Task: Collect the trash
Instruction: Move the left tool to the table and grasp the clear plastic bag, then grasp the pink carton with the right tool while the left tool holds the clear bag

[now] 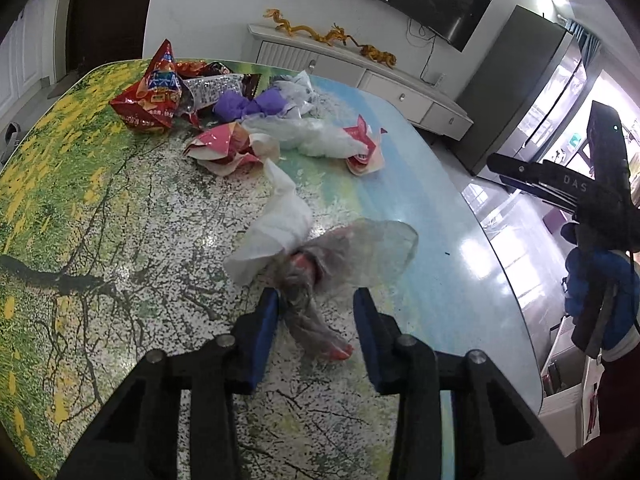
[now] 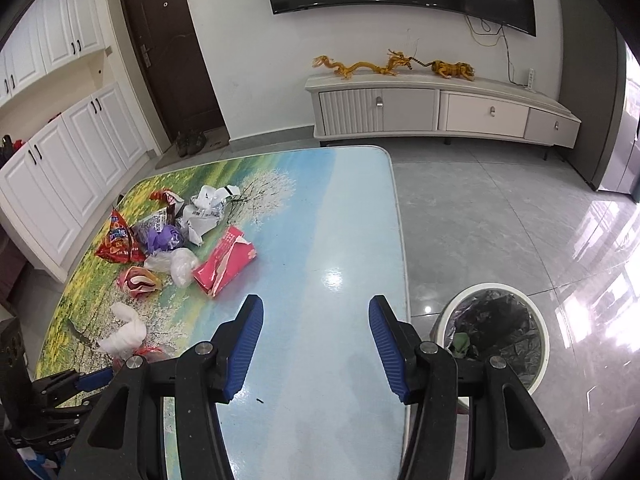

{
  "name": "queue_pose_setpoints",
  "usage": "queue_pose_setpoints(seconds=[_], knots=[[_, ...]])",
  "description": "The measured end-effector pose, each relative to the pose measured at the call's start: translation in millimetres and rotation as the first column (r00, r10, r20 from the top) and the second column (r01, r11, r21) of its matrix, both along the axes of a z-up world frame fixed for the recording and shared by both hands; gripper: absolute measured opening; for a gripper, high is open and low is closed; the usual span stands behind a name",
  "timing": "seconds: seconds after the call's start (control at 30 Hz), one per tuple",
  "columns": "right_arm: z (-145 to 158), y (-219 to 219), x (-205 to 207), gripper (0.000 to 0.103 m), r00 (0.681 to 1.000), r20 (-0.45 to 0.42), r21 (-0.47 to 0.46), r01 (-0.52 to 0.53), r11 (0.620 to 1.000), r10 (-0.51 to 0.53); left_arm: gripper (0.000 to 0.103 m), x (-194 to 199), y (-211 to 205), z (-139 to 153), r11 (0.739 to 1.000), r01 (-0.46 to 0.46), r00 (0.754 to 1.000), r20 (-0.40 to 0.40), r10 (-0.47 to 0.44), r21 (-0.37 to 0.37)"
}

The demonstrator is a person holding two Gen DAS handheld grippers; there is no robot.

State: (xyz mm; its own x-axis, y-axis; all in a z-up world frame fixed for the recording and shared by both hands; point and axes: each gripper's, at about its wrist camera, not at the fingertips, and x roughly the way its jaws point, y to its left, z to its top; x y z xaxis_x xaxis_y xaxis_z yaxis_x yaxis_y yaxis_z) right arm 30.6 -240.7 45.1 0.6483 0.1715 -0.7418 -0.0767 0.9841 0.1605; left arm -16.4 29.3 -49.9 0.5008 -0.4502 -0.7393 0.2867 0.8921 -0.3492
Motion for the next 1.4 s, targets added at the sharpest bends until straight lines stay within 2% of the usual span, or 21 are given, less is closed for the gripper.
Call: queue_pose_setpoints(seconds=[0.13,0.2,0.63,0.87,1.0,1.1,1.17,1.3,1.4], knots=[[-5,13,10,0.053,1.000,-0.018,-0.005,-0.019,1.000,0.019,0.019,12,1,-3,1.000,-0.014,1.000,-0.003,0.014,-0.025],[-9,22,15,0.053,0.999,-0.030,0.000,-0.034,0.999,0.034,0.016,16,1,-4,1.000,-0.015,1.000,0.005,0.016,-0.027],[-29,63,72,0.053,0.991,-0.110,0.131,-0.063,0.989,0.077,0.016,20,-9,-7,0.998,0.047,0.998,0.031,-0.045,-0.047],[-52,77,101,0.053,0.983,-0.167,0.157,-0.050,0.986,0.076,0.017,20,-9,-8,0.997,0.050,0.998,0.031,-0.048,-0.053],[-59,78,107,0.031,0.981,-0.176,0.164,-0.048,0.985,0.077,0.016,19,-9,-7,0.997,0.060,0.998,0.035,-0.059,-0.043],[-60,73,105,0.020,0.982,-0.171,0.179,-0.048,0.983,0.079,0.015,15,-11,-5,0.997,0.067,0.997,0.050,-0.066,-0.030],[-59,66,100,0.016,0.984,-0.160,0.193,-0.046,0.980,0.078,0.014,13,-11,-3,0.997,0.064,0.997,0.055,-0.062,-0.032],[-56,50,88,0.013,0.988,-0.138,0.224,-0.036,0.974,0.068,0.014,7,-9,-5,0.994,0.050,0.999,0.016,-0.048,-0.094],[-51,34,75,0.012,0.991,-0.115,0.249,-0.031,0.968,0.061,0.013,0,-12,-2,0.994,0.042,0.999,0.014,-0.041,-0.099]])
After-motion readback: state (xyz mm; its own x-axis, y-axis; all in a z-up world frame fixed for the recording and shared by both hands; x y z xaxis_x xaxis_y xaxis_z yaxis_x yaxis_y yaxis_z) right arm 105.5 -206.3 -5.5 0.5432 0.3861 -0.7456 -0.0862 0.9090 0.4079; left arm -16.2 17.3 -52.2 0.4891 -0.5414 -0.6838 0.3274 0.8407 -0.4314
